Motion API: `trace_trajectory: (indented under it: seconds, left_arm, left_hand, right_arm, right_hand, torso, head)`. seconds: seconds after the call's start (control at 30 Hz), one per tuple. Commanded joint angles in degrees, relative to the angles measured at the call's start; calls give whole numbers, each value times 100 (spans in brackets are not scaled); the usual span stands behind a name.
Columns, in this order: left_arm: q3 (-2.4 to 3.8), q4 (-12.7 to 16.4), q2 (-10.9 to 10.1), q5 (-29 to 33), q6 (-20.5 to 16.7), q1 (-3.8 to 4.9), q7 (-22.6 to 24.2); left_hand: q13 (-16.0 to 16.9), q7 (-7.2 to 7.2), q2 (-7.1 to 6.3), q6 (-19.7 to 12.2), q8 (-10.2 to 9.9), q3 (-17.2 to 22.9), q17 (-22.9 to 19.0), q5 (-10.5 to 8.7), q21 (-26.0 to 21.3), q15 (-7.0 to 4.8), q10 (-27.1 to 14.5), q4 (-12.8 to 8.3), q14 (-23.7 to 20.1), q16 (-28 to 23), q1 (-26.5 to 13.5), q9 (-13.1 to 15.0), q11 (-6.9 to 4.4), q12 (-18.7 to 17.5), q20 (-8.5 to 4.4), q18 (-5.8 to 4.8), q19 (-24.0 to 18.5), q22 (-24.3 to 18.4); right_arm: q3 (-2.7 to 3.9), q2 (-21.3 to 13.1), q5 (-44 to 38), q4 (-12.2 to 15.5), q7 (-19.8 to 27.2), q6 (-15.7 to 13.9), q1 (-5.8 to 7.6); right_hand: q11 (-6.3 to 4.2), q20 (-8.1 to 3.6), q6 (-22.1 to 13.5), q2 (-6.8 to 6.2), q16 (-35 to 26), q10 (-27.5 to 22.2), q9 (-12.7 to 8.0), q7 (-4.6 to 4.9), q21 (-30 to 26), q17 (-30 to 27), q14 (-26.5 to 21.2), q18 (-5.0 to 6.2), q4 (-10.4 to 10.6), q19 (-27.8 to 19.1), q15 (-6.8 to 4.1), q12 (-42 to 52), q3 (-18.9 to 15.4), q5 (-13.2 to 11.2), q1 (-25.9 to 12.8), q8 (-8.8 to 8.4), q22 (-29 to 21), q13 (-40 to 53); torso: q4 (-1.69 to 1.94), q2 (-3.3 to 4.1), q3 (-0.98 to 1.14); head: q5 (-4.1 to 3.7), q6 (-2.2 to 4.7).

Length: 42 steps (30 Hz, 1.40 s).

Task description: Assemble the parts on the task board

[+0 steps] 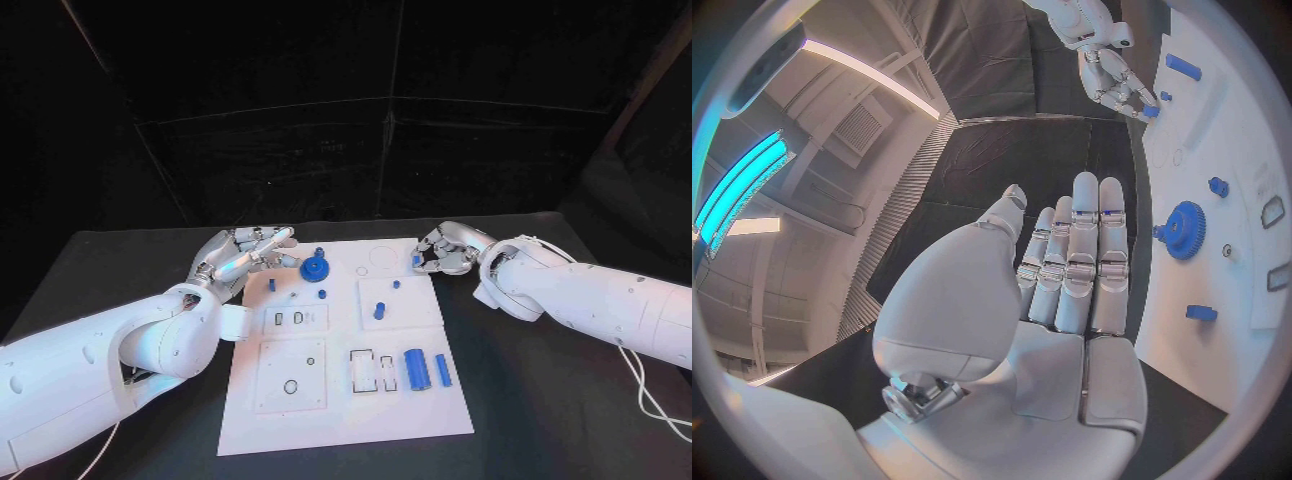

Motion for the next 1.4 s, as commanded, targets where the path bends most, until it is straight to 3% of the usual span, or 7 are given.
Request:
trace_trajectory:
  seconds: [0.03, 0.33, 0.6, 1.03, 1.1, 1.2, 1.4]
  left_arm:
    - [4, 9, -1, -7, 68, 5, 23]
    - [4, 19, -10, -7, 63, 5, 23]
    - [4, 38, -37, -7, 55, 6, 27]
    - [4, 49, -81, -7, 39, 9, 29]
    - [4, 43, -85, -7, 35, 9, 29]
    - [5, 7, -88, -7, 23, 12, 35]
    - [5, -94, -100, -7, -24, 21, 45]
  left_hand:
    - [7, 19, 16, 35, -33, -5, 6, 7, -40, 4, 40, -44, -39, -7, 46, -4, -6, -16, 24, 80, 1, -6]
    - [7, 19, 16, 35, -33, -5, 6, 7, -40, 4, 40, -44, -39, -7, 46, -4, -6, -16, 24, 80, 1, -6]
    - [7, 20, 23, 33, -37, 0, 19, 7, -42, 5, 40, -52, -41, -13, 55, -5, -5, -24, 24, 80, 3, -8]
    - [7, 20, 24, 33, -37, 1, 20, 7, -42, 5, 41, -52, -42, -13, 56, -5, -5, -25, 24, 80, 3, -9]
    - [7, 21, 26, 34, -37, 1, 22, 7, -42, 5, 41, -52, -41, -14, 56, -5, -5, -25, 24, 80, 3, -9]
    - [7, 21, 28, 34, -37, 2, 24, 7, -42, 5, 42, -51, -41, -14, 55, -4, -4, -26, 24, 80, 3, -9]
    - [7, 21, 30, 34, -38, 3, 26, 7, -43, 5, 43, -51, -41, -15, 56, -4, -4, -27, 24, 80, 4, -9]
  right_arm:
    - [-2, 3, -208, 38, -86, -187, 3]
    - [-2, -34, -541, 188, -244, -547, -24]
    - [-1, -176, -784, 542, -334, -953, -36]
    - [8, -431, -680, 1608, -535, -1123, -24]
    - [10, -408, -601, 1745, -623, -1100, -18]
    - [11, -263, -477, 1933, -815, -1060, -12]
    - [9, 201, -349, 1995, -1214, -869, -10]
  right_hand:
    - [-41, -51, 51, 66, 23, -5, 1, -8, -11, 1400, 571, -50, -6, 234, -49, 23, 63, -14, 54, 22, 723, 571]
    - [-64, -77, 105, 139, 35, -16, -2, -31, -9, 1429, 578, -52, -51, 239, -72, 2, 210, 1, 84, 34, 732, 556]
    - [-67, -87, 111, 190, 47, -29, -9, -33, 2, 1456, 584, -59, -45, 254, -79, -22, 296, 21, 56, 28, 763, 536]
    - [-70, -90, 116, 159, 56, -26, -12, -36, 10, 1478, 589, -64, -46, 265, -81, -24, 321, 9, 14, 25, 785, 537]
    - [-70, -91, 120, 154, 55, -24, -12, -36, 9, 1476, 588, -64, -41, 264, -81, -23, 325, 0, -1, 25, 783, 538]
    - [-73, -93, 127, 160, 56, -23, -13, -41, 8, 1477, 589, -63, -40, 263, -83, -24, 347, -24, -15, 27, 780, 538]
    - [-78, -95, 137, 172, 55, -24, -12, -47, 6, 1476, 588, -62, -52, 261, -87, -29, 382, -34, -12, 30, 775, 535]
  torso:
    - [-1, -2, 3]
    - [0, -7, -3]
    - [0, -13, -6]
    - [10, -29, -25]
    - [14, -35, -35]
    - [11, -29, -25]
    - [11, -23, -18]
  head:
    - [-6, -9]
    - [-21, -9]
    - [-33, 4]
    - [-9, 12]
    - [22, 5]
    - [88, -5]
    - [224, -89]
